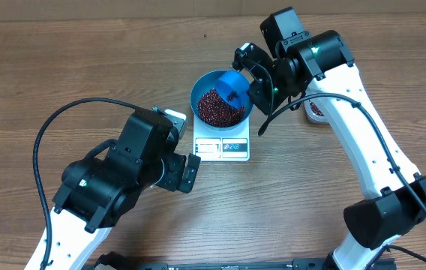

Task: Scoop item into bowl and weigh 150g on scale
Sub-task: 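Hold the scoop tipped over the teal bowl, trickling beans in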

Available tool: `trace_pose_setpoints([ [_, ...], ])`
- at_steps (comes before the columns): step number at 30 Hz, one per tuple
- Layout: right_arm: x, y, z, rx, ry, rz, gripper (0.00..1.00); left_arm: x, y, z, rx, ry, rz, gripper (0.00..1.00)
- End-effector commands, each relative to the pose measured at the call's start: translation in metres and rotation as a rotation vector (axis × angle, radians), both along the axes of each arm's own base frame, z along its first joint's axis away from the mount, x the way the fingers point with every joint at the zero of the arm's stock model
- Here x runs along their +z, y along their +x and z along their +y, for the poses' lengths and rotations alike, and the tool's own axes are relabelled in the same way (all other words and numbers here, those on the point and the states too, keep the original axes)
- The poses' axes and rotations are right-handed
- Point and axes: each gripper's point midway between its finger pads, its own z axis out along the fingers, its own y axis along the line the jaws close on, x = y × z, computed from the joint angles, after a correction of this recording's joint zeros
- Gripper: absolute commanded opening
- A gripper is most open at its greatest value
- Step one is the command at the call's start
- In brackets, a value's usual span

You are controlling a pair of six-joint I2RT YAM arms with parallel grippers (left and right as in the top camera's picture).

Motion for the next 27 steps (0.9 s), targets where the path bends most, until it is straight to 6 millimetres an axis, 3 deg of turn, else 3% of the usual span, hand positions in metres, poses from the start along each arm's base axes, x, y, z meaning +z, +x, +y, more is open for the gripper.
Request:
trace_pose_setpoints([
  [1, 0.019, -0.014, 0.016, 0.098, 0.069, -0.016, 0.04, 0.007, 0.004, -0.001, 0.017, -0.017, -0.014, 0.99],
  [7, 0.018, 0.009, -0.006, -0.052, -0.027, -0.083, 0.04, 0.007, 0.004, -0.001, 0.017, -0.017, -0.014, 0.99],
  [27, 0.018, 0.009, -0.006, -0.050, -0.029, -0.084, 0.04, 0.007, 0.004, -0.001, 0.017, -0.017, -0.013, 0.99],
])
